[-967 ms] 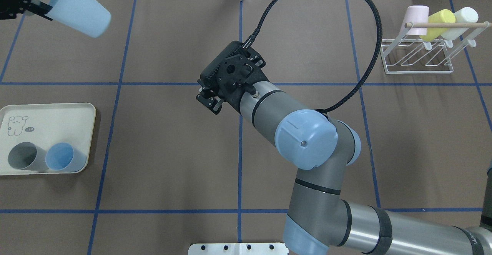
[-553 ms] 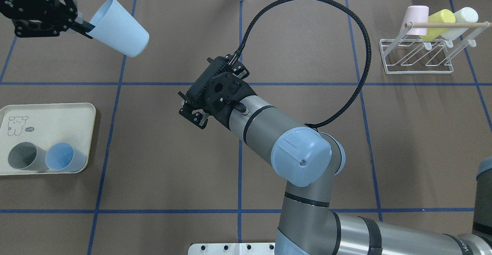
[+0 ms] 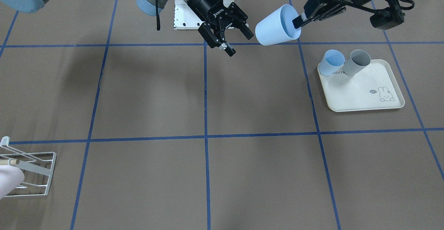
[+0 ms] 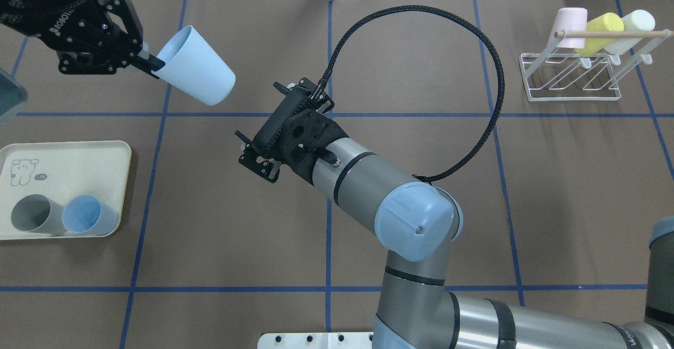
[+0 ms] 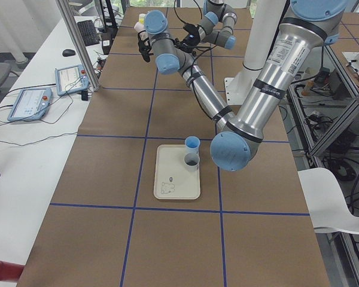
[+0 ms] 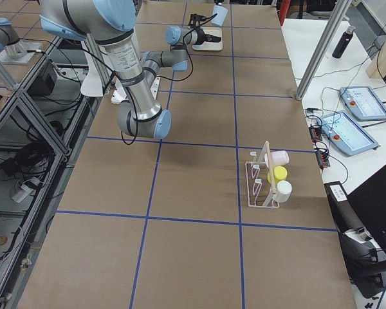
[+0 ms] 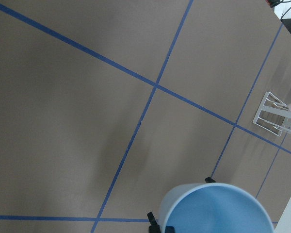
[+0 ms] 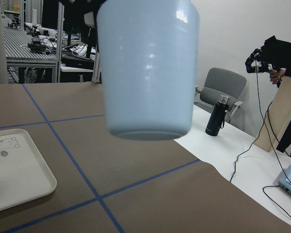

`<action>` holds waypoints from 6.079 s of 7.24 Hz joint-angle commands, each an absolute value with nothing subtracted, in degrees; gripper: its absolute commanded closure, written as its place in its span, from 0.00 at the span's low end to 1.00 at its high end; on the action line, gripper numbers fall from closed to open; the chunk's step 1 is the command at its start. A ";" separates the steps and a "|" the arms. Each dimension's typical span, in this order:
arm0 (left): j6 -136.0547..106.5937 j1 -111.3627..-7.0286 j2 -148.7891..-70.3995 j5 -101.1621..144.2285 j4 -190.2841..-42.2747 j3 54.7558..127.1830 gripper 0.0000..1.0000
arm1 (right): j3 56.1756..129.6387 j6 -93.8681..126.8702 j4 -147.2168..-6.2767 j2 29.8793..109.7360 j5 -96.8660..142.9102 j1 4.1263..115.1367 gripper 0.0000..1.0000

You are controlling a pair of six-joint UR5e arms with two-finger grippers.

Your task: Transfer IKEA cup to right arm and place on rack

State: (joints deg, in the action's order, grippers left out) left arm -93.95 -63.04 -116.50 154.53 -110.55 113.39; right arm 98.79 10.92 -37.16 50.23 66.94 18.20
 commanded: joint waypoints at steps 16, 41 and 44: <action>-93.17 -56.95 -120.67 147.57 -110.74 112.32 0.00 | 99.14 6.77 -38.05 49.13 66.62 18.89 0.55; -21.18 -70.66 -95.27 129.99 -95.62 111.18 0.00 | 103.54 -69.36 -89.21 79.28 73.05 60.13 0.61; -21.18 -70.66 -94.22 130.25 -95.71 111.36 0.00 | 102.49 -66.54 -89.30 78.49 72.34 57.23 0.60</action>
State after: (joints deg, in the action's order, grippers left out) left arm -21.18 -70.66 -94.58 130.15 -95.66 111.24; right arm 103.35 -67.87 -89.23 79.01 72.80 58.47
